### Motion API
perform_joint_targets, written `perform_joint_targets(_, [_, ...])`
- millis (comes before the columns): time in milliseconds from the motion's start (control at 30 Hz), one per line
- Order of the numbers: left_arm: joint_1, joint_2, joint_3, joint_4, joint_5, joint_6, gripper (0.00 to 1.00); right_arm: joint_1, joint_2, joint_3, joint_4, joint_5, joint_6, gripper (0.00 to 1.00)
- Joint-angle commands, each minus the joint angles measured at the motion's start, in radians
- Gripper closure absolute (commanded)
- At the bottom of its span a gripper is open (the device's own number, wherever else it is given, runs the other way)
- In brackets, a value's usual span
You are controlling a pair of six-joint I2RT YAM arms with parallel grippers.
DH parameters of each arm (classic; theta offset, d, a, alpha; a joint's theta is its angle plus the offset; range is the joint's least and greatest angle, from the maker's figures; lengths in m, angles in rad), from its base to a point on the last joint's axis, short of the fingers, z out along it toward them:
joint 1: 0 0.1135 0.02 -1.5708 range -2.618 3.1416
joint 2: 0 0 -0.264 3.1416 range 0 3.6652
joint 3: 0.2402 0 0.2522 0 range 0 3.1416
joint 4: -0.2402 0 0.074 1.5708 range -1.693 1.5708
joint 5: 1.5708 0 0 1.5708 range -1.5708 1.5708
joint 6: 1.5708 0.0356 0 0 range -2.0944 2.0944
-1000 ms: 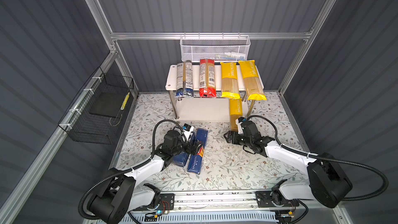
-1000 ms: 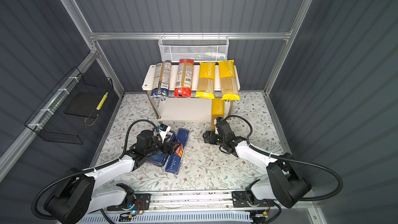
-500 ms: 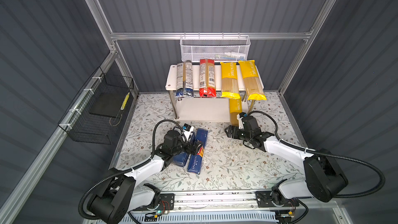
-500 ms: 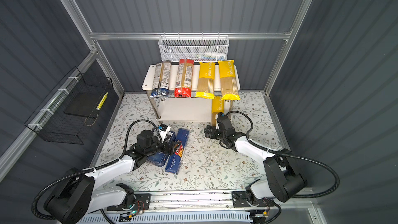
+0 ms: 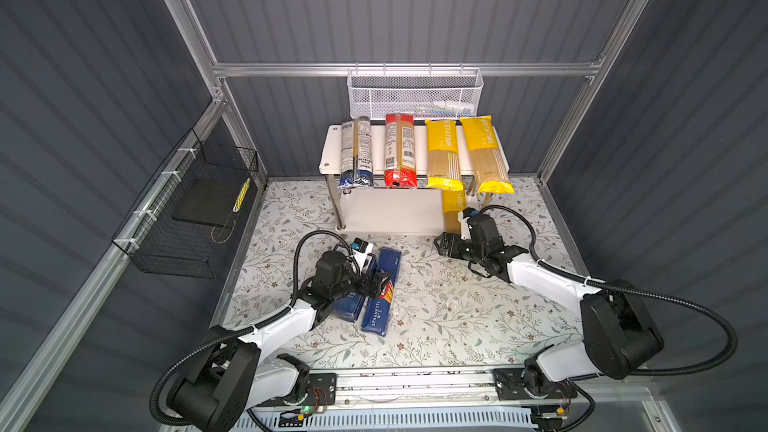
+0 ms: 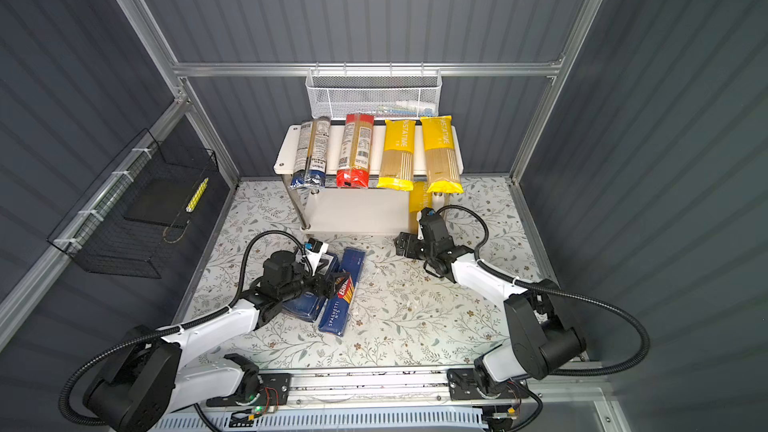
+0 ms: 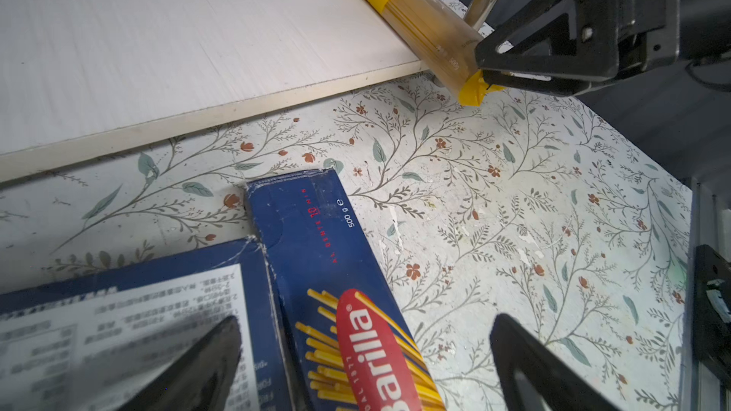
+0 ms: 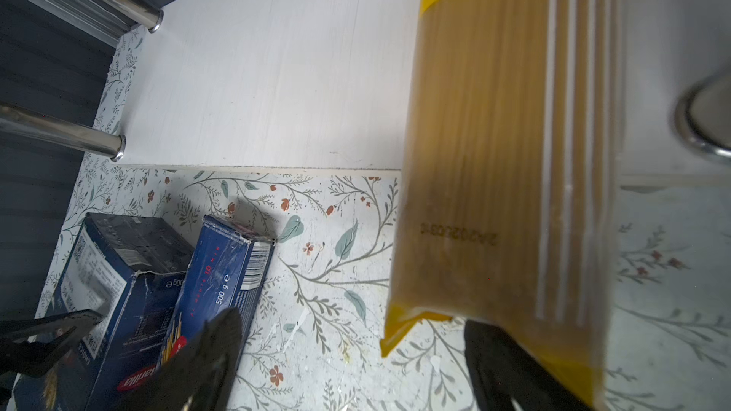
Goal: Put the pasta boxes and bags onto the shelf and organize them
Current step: 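Tilt the yellow bag upright against the shelf edge with the right gripper, then release the yellow bag and move the right gripper over the blue Barilla spaghetti box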
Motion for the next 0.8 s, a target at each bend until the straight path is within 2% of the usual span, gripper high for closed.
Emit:
perform_joint_targets(0, [-0.006,-0.023,0.02,-0.026,-0.027,0.023,0.01,-0.004,-0.014,0.027,-0.014,-0.008,-0.019,0.1])
perform_joint_targets(167, [-0.006,0.006,0.045,-0.052,-0.007,0.022,0.01,0.064,-0.115,-0.028,-0.004,0.003,-0.003,0.09])
perform_joint_targets(367, [-0.006,-0.019,0.045,-0.066,-0.034,0.009,0.01,0.248,-0.153,0.011,-0.157,0.166,0.01,0.05])
perform_joint_targets(600, [-0.006,-0.146,0.023,-0.127,-0.147,0.009,0.01,0.429,-0.041,0.084,-0.304,0.281,0.166,0.01])
perform_joint_targets(767, [-0.004,-0.238,-0.023,-0.138,-0.277,0.017,0.01,0.515,0.065,0.157,-0.322,0.262,0.226,0.01])
